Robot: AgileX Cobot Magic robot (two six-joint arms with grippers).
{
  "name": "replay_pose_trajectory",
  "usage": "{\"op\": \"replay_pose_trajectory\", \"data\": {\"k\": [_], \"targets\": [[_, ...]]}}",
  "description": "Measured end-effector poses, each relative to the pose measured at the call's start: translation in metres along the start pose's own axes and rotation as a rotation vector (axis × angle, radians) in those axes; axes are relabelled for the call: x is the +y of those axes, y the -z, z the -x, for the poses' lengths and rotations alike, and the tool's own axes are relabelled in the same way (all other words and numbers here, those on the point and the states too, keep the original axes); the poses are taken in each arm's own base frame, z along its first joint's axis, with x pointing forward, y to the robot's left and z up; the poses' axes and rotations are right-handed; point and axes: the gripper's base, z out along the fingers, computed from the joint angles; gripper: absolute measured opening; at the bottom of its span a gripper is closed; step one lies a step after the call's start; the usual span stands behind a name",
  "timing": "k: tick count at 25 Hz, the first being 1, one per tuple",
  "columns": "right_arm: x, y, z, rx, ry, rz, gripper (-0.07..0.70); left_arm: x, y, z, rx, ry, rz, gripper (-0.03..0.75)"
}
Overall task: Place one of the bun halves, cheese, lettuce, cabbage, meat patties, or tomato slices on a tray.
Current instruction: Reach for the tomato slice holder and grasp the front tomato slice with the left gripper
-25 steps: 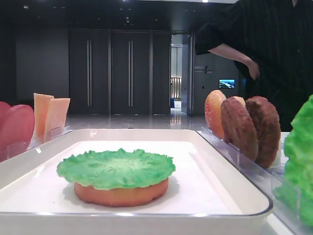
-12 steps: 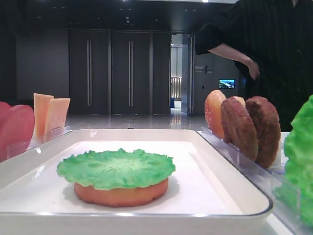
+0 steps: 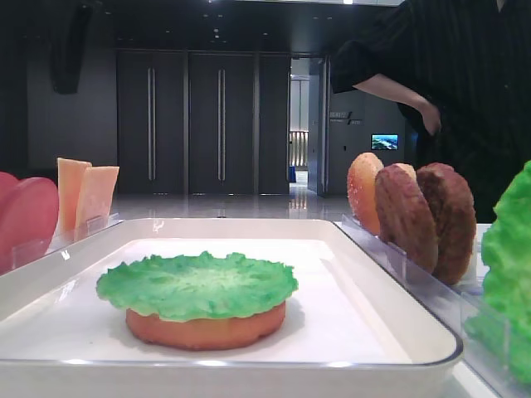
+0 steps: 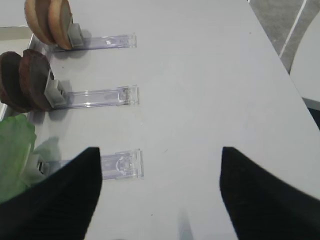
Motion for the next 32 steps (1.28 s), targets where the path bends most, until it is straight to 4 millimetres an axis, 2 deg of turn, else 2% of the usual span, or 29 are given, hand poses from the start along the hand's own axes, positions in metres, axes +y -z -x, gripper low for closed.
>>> {"op": "replay_pose_trajectory", "data": {"k": [18,32], "targets": [[0.000,0.000,0.000,0.000,0.000,0.000,0.479,-0.011,-0.043,0.006,0.079,-0.006,0.037,0.450],[0.000,0.000,0.000,0.000,0.000,0.000,0.479,-0.017,-0.068,0.005,0.146,-0.016,0.061,0.450]]}}
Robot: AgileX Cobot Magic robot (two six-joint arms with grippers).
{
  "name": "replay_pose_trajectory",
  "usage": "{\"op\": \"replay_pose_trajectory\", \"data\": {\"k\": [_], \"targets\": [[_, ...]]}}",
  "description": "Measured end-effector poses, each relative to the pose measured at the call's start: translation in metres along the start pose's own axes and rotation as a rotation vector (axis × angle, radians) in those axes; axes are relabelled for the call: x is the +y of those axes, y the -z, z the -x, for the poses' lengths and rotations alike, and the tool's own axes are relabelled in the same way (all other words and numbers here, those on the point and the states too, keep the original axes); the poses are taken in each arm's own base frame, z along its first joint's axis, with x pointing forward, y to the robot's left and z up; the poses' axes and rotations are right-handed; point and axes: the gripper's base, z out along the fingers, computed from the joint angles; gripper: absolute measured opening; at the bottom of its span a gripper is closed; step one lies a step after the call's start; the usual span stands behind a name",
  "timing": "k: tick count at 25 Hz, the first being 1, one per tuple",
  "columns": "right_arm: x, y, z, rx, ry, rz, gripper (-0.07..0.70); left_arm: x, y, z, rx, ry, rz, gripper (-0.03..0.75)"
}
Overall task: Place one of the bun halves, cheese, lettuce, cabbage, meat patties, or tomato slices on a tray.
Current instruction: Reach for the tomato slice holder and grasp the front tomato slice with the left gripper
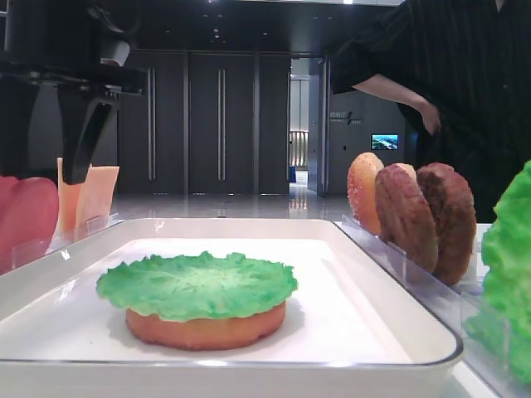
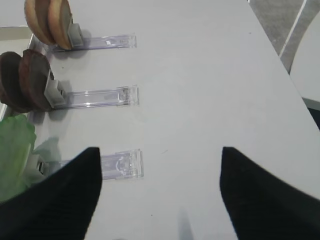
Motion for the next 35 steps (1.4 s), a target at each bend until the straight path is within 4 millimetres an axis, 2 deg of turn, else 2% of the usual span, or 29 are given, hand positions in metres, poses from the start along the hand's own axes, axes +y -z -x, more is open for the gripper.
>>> {"op": "replay_pose_trajectory", "data": {"k": [9,23,28,30,35], "targets": [[0.000,0.000,0.000,0.000,0.000,0.000,0.479,-0.003,-0.015,0.002,0.031,-0.014,0.026,0.450],[0.000,0.000,0.000,0.000,0.000,0.000,0.479,-0.002,-0.017,0.004,0.010,-0.033,0.045,0.450],[0.000,0.000,0.000,0.000,0.000,0.000,0.479,-0.003,-0.025,0.004,0.032,-0.046,0.055,0.450],[0.000,0.000,0.000,0.000,0.000,0.000,0.479,-0.004,-0.026,0.004,0.036,-0.049,0.057,0.433],[0.000,0.000,0.000,0.000,0.000,0.000,0.479,-0.003,-0.026,0.005,0.034,-0.054,0.068,0.309]]}}
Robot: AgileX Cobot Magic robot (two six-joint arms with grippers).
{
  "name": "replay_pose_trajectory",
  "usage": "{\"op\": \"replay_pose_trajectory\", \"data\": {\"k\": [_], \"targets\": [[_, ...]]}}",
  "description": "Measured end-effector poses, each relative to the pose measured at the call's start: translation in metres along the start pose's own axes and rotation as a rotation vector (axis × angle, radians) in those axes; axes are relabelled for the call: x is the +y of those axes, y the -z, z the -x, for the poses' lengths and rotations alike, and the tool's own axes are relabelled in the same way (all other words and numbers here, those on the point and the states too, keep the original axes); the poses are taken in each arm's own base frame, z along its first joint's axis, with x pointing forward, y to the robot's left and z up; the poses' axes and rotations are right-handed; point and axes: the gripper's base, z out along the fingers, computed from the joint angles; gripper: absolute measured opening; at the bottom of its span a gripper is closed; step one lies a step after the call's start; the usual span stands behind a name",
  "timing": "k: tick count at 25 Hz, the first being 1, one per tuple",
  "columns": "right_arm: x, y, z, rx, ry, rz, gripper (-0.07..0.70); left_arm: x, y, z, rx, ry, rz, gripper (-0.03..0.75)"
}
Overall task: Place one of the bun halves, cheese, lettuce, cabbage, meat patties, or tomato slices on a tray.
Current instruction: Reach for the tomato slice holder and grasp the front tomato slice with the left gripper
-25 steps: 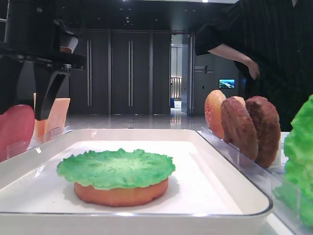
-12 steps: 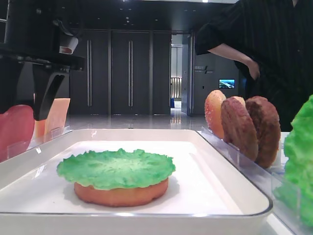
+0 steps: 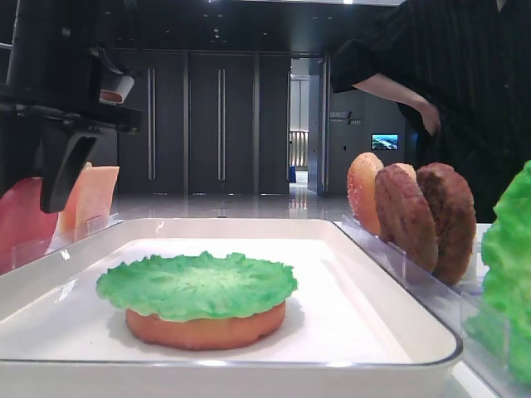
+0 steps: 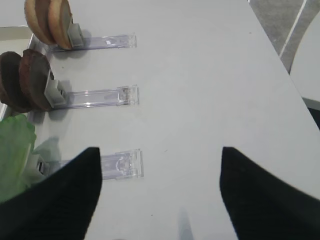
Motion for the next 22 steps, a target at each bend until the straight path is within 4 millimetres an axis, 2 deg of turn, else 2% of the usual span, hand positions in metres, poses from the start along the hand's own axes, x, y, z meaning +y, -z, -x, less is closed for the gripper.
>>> {"op": "replay_pose_trajectory", "data": {"k": [10,22], "targets": [[0.0000,0.0000,0.0000,0.000,0.000,0.000,0.479,0.0040,0.0001,-0.0020,0.023,-0.029,0.043,0.055],[0.0000,0.0000,0.0000,0.000,0.000,0.000,0.479,0.0069,0.0022,-0.0059,0.060,-0.049,0.066,0.055]]}}
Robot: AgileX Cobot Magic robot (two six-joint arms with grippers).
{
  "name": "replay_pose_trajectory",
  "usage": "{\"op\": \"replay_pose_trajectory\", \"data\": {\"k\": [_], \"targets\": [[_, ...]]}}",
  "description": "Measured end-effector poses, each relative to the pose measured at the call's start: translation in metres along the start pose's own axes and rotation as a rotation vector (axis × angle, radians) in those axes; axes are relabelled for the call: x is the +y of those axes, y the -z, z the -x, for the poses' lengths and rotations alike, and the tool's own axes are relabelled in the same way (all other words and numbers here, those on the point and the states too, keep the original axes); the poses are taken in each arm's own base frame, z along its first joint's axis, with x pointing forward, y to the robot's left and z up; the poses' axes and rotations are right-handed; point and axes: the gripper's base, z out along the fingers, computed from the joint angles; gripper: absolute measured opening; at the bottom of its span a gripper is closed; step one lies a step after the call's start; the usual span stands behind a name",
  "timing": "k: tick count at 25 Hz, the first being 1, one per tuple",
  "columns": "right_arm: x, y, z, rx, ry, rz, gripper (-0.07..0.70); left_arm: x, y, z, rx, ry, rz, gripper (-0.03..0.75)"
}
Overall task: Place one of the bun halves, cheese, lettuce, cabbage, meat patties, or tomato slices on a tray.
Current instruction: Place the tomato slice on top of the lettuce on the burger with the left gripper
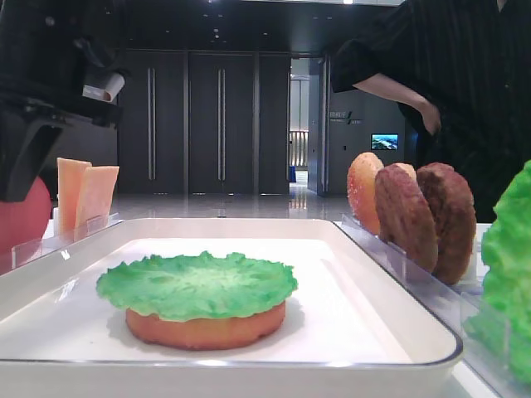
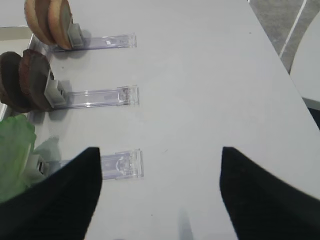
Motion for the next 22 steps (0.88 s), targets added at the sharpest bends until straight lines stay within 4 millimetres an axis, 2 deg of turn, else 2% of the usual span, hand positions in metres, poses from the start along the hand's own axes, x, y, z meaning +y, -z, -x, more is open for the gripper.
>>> {"op": "replay_pose_trajectory", "data": {"k": [8,22], "targets": [[0.000,0.000,0.000,0.000,0.000,0.000,0.479,0.009,0.028,-0.008,-0.053,0.031,-0.051,0.054],[0.000,0.000,0.000,0.000,0.000,0.000,0.479,0.008,0.077,-0.033,-0.083,0.023,-0.326,0.054]]}}
